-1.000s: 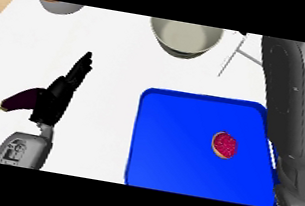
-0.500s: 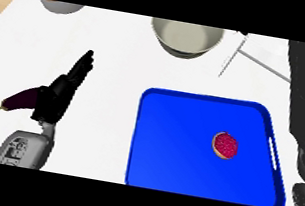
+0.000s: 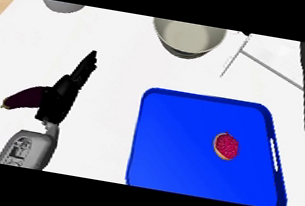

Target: Pick the tomato from the tray and place it in the tiered shelf

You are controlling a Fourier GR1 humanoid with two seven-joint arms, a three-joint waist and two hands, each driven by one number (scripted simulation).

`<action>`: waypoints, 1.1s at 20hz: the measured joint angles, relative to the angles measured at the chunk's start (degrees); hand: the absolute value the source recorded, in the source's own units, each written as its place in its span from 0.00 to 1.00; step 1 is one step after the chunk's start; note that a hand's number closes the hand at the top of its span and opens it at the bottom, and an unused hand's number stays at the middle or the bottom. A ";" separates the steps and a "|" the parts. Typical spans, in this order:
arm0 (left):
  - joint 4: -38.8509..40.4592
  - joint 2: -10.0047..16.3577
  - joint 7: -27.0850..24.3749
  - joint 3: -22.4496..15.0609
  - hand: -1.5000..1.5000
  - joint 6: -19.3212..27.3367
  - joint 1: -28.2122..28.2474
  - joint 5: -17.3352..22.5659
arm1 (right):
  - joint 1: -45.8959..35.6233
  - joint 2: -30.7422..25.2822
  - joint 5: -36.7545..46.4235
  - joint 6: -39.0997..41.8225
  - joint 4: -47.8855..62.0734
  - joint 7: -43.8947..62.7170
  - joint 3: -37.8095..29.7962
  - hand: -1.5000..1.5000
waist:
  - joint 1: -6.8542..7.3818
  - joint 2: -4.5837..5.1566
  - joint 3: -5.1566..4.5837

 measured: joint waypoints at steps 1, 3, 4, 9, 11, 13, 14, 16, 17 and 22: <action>-0.57 -0.26 0.03 -0.48 0.50 0.14 0.62 -0.28 | 0.38 -0.40 -0.28 -2.25 1.17 -0.25 -0.78 1.00 | 0.12 0.03 0.01; -0.54 0.12 0.27 -0.22 0.50 -0.12 0.32 -0.16 | 0.93 -0.19 -3.11 -7.56 0.10 -1.83 -2.65 1.00 | 0.14 0.12 0.08; -0.55 -0.29 -0.18 -0.63 0.50 0.17 0.72 -0.46 | 1.26 -0.36 -4.53 -9.95 0.01 -2.82 -3.61 1.00 | 0.16 0.14 0.08; -1.27 0.58 0.94 0.24 0.50 -0.60 0.20 0.28 | 2.17 -1.29 -10.23 -18.59 2.97 -8.10 -6.48 1.00 | 0.14 0.06 0.06; -1.72 0.35 0.79 -0.14 0.50 -0.53 0.99 0.08 | 2.05 -1.99 -12.17 -20.77 4.53 -9.93 -7.42 1.00 | 0.16 0.03 0.04; -0.67 0.25 -0.15 0.05 0.50 -0.53 0.93 0.13 | 1.85 -3.31 -14.51 -22.79 6.63 -12.42 -8.48 1.00 | 0.10 0.05 0.04; -0.99 0.21 0.30 0.02 0.50 -0.45 0.77 0.08 | 2.46 -3.44 -15.17 -23.40 6.91 -13.03 -8.61 1.00 | 0.00 0.00 0.03; -0.99 -0.05 0.10 -0.19 0.50 -0.27 0.93 -0.13 | 2.30 -4.16 -16.53 -25.05 8.50 -14.66 -9.03 1.00 | -0.03 -0.01 0.04; -0.76 0.07 -0.28 -0.13 0.50 -0.32 1.19 -0.16 | 2.79 -4.81 -14.61 -24.20 9.86 -12.86 -9.18 1.00 | -0.05 0.01 -0.03; -1.30 0.43 -0.61 -0.04 0.50 -0.26 2.04 -0.40 | 4.89 -5.94 -6.08 -21.41 10.16 -3.06 -9.40 0.00 | -0.50 -0.21 -0.02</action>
